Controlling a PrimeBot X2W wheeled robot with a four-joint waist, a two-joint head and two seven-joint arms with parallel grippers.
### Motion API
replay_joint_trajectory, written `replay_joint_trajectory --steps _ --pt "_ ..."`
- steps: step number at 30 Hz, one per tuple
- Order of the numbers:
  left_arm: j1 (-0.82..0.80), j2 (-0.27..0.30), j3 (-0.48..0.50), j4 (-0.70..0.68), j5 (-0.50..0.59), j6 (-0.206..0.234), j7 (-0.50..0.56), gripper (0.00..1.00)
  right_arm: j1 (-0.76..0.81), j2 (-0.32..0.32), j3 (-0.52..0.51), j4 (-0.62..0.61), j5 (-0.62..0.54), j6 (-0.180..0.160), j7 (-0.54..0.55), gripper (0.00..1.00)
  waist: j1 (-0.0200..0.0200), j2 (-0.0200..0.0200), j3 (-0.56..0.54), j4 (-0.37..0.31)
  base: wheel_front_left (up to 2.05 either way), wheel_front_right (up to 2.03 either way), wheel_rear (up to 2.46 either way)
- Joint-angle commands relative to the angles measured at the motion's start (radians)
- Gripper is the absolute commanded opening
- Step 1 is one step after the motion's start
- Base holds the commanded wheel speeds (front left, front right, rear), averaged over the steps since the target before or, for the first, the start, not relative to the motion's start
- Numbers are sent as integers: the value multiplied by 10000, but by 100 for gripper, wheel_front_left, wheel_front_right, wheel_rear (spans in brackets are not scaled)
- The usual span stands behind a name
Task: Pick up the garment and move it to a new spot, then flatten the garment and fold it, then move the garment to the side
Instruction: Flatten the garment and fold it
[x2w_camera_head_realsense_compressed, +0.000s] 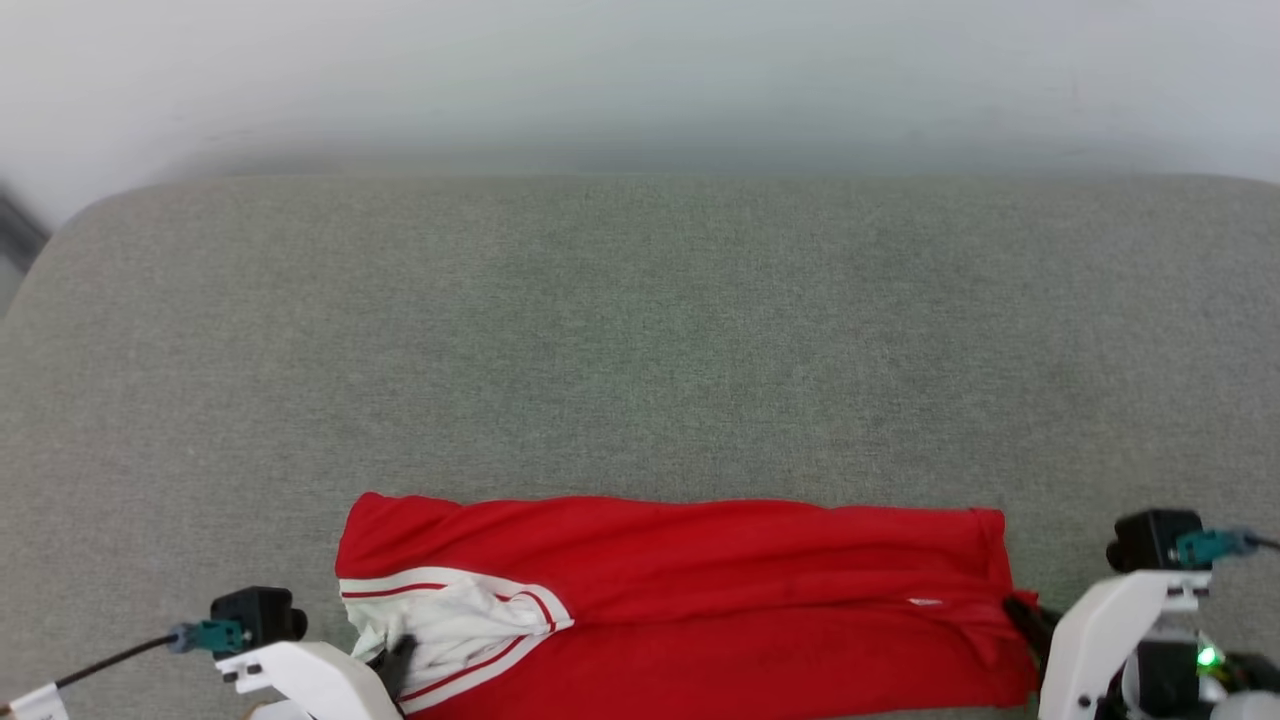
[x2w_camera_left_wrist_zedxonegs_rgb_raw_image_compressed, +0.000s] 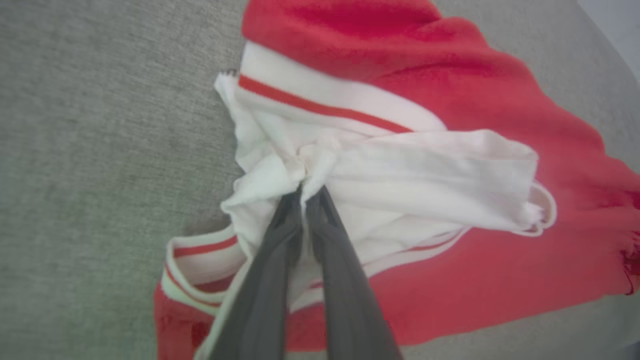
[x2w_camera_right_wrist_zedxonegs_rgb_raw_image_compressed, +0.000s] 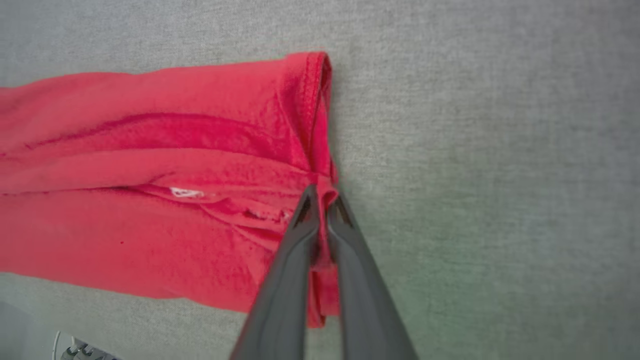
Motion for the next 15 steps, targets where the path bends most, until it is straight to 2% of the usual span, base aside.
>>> replay_joint_trajectory --steps 1,6,10,15 --pt "99 -81 -63 212 126 36 -143 100 253 90 -49 21 61 -4 -252 100 2 0 -121 48 0 0 0" --pt "-252 -160 20 401 623 -202 -1170 100 753 215 -72 -396 245 -4 -1377 100 2 0 -434 23 0 0 0" --pt "-380 -247 103 157 908 -321 -1869 100 851 131 -138 -923 378 -4 -1770 100 2 0 -651 -53 0 0 0" --pt "-679 -174 -19 -470 1839 -229 -2928 100 1004 -135 -647 -1616 502 -4 -1191 100 2 0 -901 -55 0 0 0"
